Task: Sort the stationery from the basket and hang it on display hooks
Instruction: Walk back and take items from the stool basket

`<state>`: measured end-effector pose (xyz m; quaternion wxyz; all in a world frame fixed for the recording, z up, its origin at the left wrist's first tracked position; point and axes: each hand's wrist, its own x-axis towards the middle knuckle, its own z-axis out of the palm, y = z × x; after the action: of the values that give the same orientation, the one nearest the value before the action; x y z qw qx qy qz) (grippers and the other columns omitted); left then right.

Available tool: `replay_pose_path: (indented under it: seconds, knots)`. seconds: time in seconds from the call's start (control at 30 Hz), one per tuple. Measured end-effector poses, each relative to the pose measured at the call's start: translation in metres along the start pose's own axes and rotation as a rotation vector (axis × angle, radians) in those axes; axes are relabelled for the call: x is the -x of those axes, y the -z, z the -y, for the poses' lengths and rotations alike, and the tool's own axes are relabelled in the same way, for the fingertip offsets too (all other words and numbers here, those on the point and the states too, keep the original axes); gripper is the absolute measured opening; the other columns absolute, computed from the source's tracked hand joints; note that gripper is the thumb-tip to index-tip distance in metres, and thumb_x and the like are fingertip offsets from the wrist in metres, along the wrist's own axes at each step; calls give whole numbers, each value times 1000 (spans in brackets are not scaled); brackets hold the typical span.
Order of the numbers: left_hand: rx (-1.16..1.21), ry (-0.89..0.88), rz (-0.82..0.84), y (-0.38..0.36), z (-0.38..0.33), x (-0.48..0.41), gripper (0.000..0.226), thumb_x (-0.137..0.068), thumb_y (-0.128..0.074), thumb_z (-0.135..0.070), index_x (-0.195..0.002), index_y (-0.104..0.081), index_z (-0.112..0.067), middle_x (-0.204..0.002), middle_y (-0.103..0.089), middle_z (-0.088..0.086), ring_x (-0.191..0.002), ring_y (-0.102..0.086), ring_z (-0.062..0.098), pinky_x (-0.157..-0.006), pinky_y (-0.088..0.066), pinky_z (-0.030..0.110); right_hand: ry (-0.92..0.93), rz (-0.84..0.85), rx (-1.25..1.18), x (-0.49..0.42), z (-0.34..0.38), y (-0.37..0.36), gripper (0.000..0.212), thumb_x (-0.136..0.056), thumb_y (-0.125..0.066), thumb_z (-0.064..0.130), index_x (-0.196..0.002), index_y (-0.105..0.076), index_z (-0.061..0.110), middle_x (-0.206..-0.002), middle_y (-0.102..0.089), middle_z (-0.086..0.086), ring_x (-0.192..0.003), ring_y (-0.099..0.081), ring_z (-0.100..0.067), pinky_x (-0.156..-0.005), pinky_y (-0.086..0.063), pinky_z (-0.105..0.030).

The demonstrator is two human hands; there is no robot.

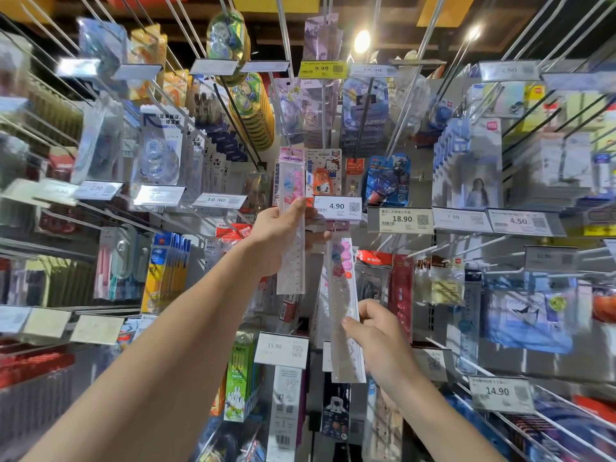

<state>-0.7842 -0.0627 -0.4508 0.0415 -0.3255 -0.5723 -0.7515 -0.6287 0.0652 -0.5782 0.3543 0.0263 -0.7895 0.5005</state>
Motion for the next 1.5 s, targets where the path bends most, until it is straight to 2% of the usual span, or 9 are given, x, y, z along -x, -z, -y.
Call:
replay_pose_path:
  seconds: [0.17, 0.33, 0.5, 0.7, 0.87, 1.0, 1.17, 1.37, 1.5]
  knots:
    - [-14, 15, 7, 0, -8, 8, 56, -87, -66, -65, -111, -75, -15, -115, -77, 9, -112, -69, 38, -106, -47, 59, -54, 8, -3, -5, 1, -1, 31, -101, -55, 11, -75, -36, 14, -56, -29, 11, -51, -27, -10, -55, -26, -27]
    - [-23, 19, 11, -2, -14, 15, 68, -85, -67, -67, -124, -67, -11, -122, -72, 5, -111, -68, 27, -108, -43, 49, -120, 11, -38, -8, 5, -4, 29, -96, -56, 8, -77, -35, 13, -70, -34, -3, -63, -31, -15, -64, -26, -35]
    - [-30, 21, 112, -6, -21, 29, 35, -106, -51, -40, -95, -58, -8, -105, -66, 1, -58, -67, 10, -53, -50, 16, -196, 12, -54, -32, 8, -10, 19, -87, -57, 17, -99, -66, 5, -98, -72, -19, -86, -66, -32, -73, -45, -39]
    - [29, 14, 34, -3, -14, 14, 41, -100, -59, -48, -110, -71, -10, -116, -75, 16, -98, -75, 39, -68, -60, 40, -342, -55, 18, -104, -10, -21, 9, -96, -57, 8, -104, -56, 5, -88, -55, -10, -75, -49, -23, -62, -37, -29]
    - [48, 42, 13, -2, -13, 15, 37, -102, -59, -44, -97, -74, -11, -110, -77, 15, -97, -76, 37, -59, -57, 35, -483, 104, 328, -123, -18, -23, 45, -103, -51, 20, -143, -40, 2, -68, -44, -4, -54, -38, -13, -45, -30, -24]
    - [7, 49, -15, -2, -14, 16, 49, -84, -70, -67, -92, -80, -19, -117, -76, 9, -107, -72, 37, -91, -58, 52, -371, 66, 490, -113, -15, -24, 44, -99, -57, 24, -135, -53, 0, -80, -54, -3, -64, -50, -12, -53, -41, -24]
    - [10, 89, 0, 0, -8, 7, 91, -56, -77, -82, -117, -70, -14, -117, -75, 11, -112, -69, 37, -102, -49, 62, -36, -8, -242, -82, 25, -28, 23, -104, -49, 15, -101, -71, 18, -91, -77, 1, -87, -70, -18, -73, -50, -31]
    - [-34, 142, 11, 2, -16, 13, 107, -55, -68, -91, -132, -62, -16, -130, -66, 7, -121, -62, 34, -105, -47, 59, -34, 62, -244, -63, 50, -49, 7, -97, -66, 14, -97, -68, 21, -95, -76, 0, -88, -68, -17, -63, -53, -27]
    - [3, 127, 87, 5, -19, 16, 90, -62, -68, -90, -119, -68, -20, -122, -72, 17, -107, -73, 32, -97, -54, 54, -28, 68, -228, -34, 32, -41, 11, -98, -62, 10, -102, -69, 17, -99, -78, -7, -98, -73, -30, -89, -60, -47]
